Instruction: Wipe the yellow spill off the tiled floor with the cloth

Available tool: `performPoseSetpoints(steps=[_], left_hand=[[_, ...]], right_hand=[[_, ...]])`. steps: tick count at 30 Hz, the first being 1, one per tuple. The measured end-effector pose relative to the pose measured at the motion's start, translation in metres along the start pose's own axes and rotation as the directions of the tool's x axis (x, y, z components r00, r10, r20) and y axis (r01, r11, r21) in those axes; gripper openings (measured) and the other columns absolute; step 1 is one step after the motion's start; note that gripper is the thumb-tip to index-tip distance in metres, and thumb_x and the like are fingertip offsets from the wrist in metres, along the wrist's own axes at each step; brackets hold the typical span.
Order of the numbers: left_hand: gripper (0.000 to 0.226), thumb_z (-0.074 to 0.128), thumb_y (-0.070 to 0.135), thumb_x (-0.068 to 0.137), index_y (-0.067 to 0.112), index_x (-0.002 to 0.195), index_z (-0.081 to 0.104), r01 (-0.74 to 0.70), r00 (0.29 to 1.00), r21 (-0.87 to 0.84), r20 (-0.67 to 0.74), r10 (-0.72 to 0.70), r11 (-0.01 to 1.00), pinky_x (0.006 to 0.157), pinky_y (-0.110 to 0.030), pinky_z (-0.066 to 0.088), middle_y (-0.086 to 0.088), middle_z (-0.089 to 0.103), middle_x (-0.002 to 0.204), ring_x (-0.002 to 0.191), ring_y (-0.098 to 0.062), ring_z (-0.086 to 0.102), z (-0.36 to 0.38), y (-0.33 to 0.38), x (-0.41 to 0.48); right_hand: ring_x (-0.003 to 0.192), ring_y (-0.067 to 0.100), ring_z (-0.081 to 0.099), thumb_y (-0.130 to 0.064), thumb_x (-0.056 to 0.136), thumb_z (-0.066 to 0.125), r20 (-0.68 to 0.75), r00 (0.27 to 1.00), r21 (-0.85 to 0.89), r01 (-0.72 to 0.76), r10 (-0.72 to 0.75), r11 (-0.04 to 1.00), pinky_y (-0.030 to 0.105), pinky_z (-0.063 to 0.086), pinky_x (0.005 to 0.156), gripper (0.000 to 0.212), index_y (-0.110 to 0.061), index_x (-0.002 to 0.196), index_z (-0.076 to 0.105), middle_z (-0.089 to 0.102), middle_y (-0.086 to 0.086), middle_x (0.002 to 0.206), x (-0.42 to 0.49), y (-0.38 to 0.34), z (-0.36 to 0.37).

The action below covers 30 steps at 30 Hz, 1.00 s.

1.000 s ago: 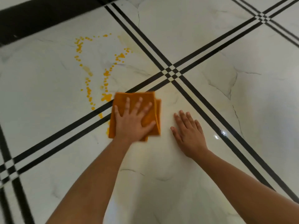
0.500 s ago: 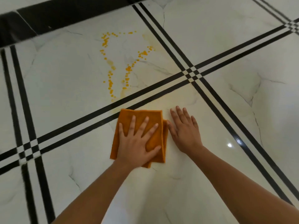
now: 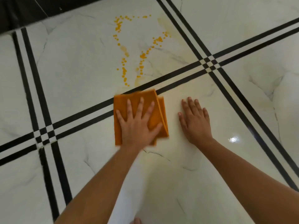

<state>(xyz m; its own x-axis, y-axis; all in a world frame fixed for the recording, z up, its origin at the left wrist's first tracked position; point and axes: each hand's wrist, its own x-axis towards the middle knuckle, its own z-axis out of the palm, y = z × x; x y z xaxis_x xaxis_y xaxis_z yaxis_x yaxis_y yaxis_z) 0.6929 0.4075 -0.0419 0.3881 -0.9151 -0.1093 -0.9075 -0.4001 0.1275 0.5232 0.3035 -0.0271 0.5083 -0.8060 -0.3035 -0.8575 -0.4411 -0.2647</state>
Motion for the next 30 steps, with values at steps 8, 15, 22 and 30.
performPoseSetpoints(steps=[8,15,22,30], left_hand=[[0.071,0.017,0.074,0.082,0.045,0.145,0.005,-0.019,0.999,-0.146,0.036,0.025,0.989,0.109,-0.055,-0.007,0.008,0.006,0.157,0.144,-0.026,-0.003,-0.01,-0.003,-0.004],[0.06,0.024,0.047,0.093,0.017,0.144,0.03,0.119,0.98,-0.384,-0.104,-0.171,0.916,0.113,-0.04,0.006,-0.005,0.029,0.151,0.143,-0.021,0.015,-0.022,-0.085,-0.066],[0.067,0.015,0.051,0.091,0.016,0.148,0.013,0.178,0.983,-0.186,-0.001,-0.182,0.966,0.114,-0.042,0.002,-0.005,0.011,0.156,0.143,-0.019,0.002,-0.008,-0.096,-0.098],[0.066,0.017,0.05,0.092,0.017,0.148,0.016,0.158,0.987,-0.132,-0.006,-0.16,0.979,0.113,-0.042,0.001,-0.007,0.013,0.156,0.144,-0.024,0.005,-0.005,-0.083,-0.075]], right_hand=[[0.145,0.014,-0.008,-0.052,0.092,0.007,-0.036,0.997,0.098,0.075,-0.072,0.992,0.032,-0.009,0.113,0.064,-0.025,0.15,0.003,0.0,-0.003,0.159,-0.033,-0.039,0.015],[0.145,0.019,-0.012,-0.061,0.093,0.022,0.067,0.926,0.011,0.372,-0.372,0.928,0.042,-0.007,0.115,0.067,-0.033,0.149,-0.001,-0.006,-0.004,0.159,-0.012,-0.107,0.019],[0.142,0.031,-0.018,-0.072,0.087,0.014,0.149,0.859,-0.223,0.512,-0.49,0.829,0.056,-0.011,0.111,0.068,-0.045,0.146,-0.006,-0.012,-0.002,0.158,-0.066,-0.092,0.051],[0.141,0.03,-0.023,-0.079,0.08,0.009,0.069,0.961,-0.167,0.276,-0.268,0.946,0.055,-0.017,0.11,0.077,-0.045,0.145,-0.012,-0.022,-0.004,0.154,-0.067,-0.094,0.049]])
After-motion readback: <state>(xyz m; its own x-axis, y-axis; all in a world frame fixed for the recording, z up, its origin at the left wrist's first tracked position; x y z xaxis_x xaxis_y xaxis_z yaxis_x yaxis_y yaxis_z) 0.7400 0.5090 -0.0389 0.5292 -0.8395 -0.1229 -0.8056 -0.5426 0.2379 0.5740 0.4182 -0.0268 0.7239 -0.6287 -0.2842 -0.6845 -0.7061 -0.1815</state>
